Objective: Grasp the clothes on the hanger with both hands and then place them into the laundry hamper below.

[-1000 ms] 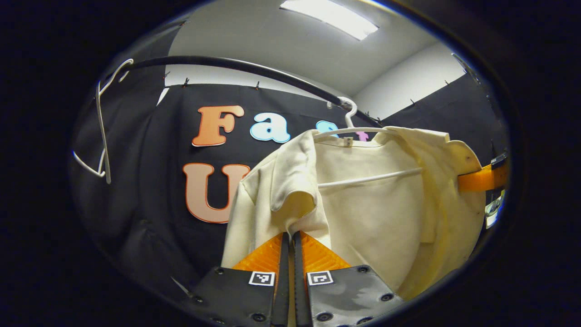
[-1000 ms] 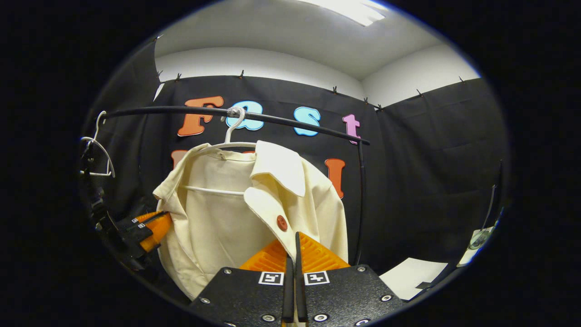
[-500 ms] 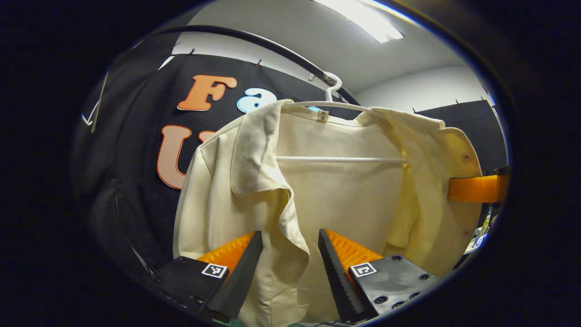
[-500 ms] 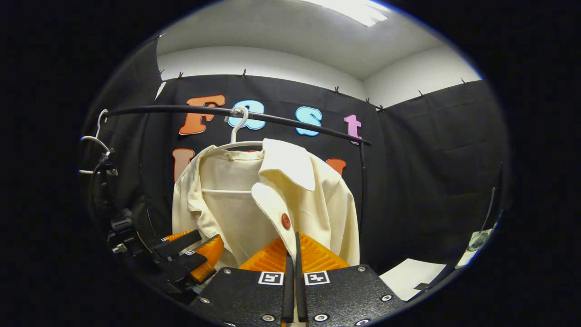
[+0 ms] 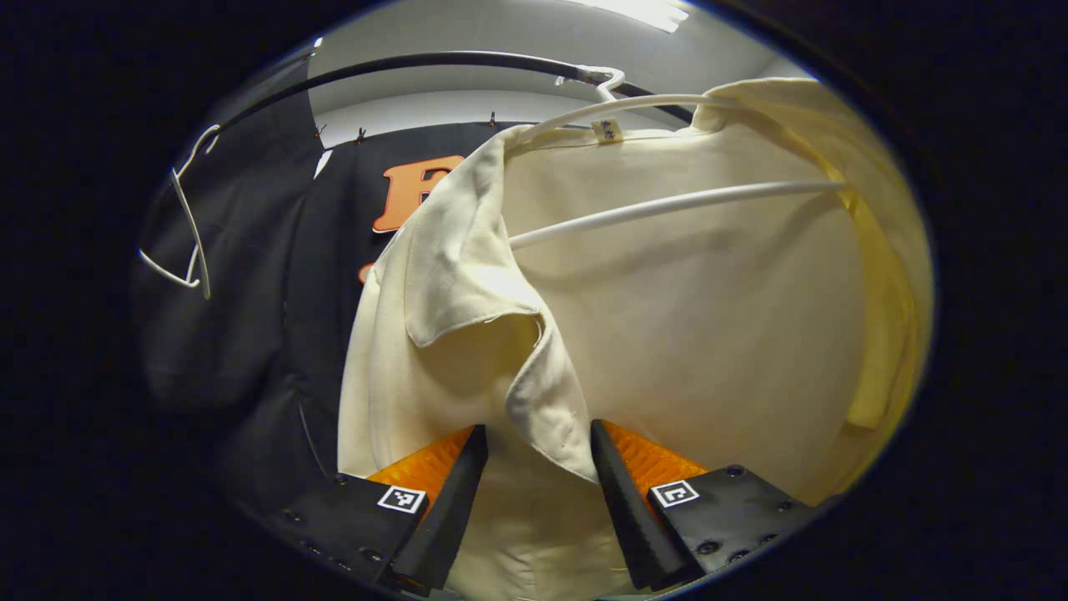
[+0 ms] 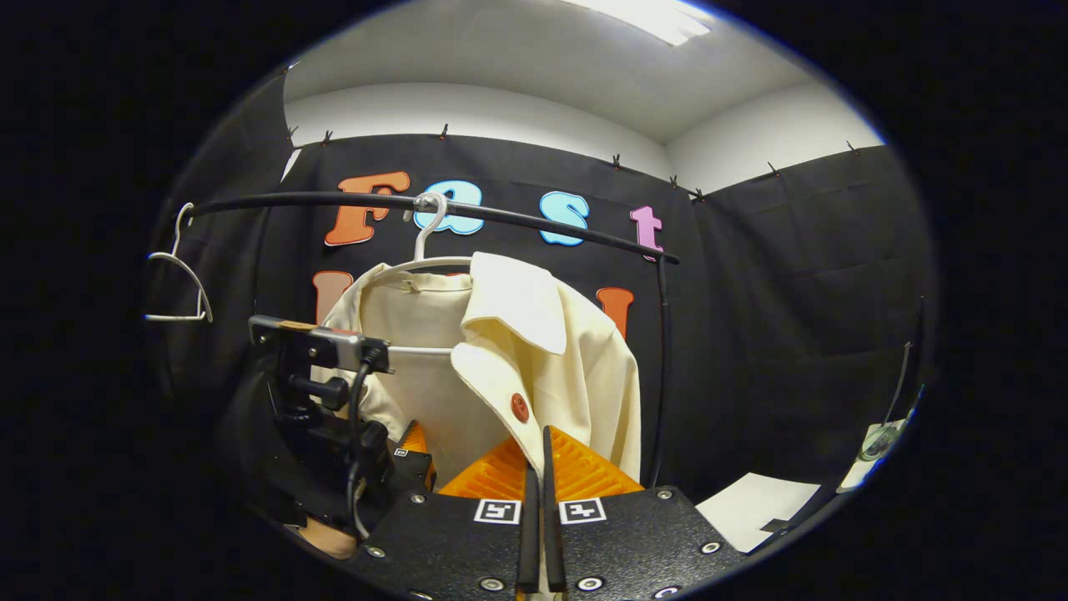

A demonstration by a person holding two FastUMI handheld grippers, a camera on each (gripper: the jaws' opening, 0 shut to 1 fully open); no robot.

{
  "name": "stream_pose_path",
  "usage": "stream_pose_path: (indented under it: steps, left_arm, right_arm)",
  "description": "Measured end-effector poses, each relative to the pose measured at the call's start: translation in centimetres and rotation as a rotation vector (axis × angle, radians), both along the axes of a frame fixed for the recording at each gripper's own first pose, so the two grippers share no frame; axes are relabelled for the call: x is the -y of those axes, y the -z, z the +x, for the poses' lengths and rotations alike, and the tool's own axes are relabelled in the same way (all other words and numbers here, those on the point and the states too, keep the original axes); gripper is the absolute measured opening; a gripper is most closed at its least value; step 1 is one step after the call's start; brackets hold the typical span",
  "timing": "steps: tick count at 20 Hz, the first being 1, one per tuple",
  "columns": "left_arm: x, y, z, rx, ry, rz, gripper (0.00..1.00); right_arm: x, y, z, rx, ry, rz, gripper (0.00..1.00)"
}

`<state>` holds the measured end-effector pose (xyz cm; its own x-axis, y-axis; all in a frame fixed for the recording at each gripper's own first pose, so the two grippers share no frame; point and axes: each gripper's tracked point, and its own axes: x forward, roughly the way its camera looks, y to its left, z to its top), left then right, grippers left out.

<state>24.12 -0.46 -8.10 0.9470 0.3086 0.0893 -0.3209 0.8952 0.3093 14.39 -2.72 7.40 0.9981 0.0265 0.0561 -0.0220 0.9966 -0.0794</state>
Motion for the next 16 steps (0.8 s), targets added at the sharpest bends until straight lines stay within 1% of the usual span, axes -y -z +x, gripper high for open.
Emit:
stream_pose_path:
  steps: [1,2,3,4,5,6,7,9,10,11,12,14,16]
  left_arm:
    - [-0.9,-0.1,-0.2,0.002,-0.027,0.035,0.80]
    - [-1.8,-0.6,-0.5,-0.001,-0.041,0.076,0.65]
    - [-2.6,-0.9,-0.9,-0.007,-0.039,0.107,0.60]
    - [-3.1,-1.2,-1.3,-0.013,-0.027,0.125,0.43]
    - [-3.9,-1.6,-1.8,-0.013,-0.018,0.133,0.34]
    - [-4.6,-2.2,-2.7,-0.014,-0.007,0.135,0.15]
    - [-5.3,-2.6,-3.3,-0.020,0.011,0.140,0.09]
    - [-6.9,-3.9,-4.7,-0.025,0.016,0.159,0.09]
    - [-7.7,-5.0,-5.6,-0.016,0.007,0.176,0.06]
    - [-8.4,-6.2,-6.1,-0.001,0.000,0.192,0.03]
    - [-8.9,-7.4,-6.5,0.020,-0.005,0.206,0.09]
    - [-9.9,-9.6,-7.0,0.058,-0.024,0.245,0.10]
    - [-10.8,-11.4,-7.3,0.083,-0.050,0.271,0.10]
  right_arm:
    - [-0.1,0.0,0.0,-0.001,-0.002,0.000,0.03]
    - [-0.1,0.0,0.0,0.001,-0.003,-0.001,0.03]
    - [-0.2,-0.1,-0.2,0.004,-0.003,-0.005,0.03]
    - [-0.1,-0.1,-0.2,0.008,-0.001,-0.007,0.02]
    - [-0.2,0.0,-0.4,0.011,-0.003,-0.006,0.03]
    - [-0.3,0.1,-0.4,0.014,-0.008,0.001,0.02]
    - [-0.4,0.3,-0.4,0.018,-0.014,0.015,0.03]
    - [-1.0,0.3,-0.6,0.032,-0.032,0.042,0.03]
    - [-1.1,0.1,-0.8,0.045,-0.033,0.047,0.03]
    - [-0.6,0.0,-1.0,0.057,-0.014,0.047,0.03]
    - [-0.4,0.0,-1.0,0.059,-0.011,0.048,0.03]
    - [-0.7,-0.3,-1.1,0.058,-0.005,0.056,0.01]
    - [0.2,-2.3,-1.7,0.104,0.019,0.048,0.00]
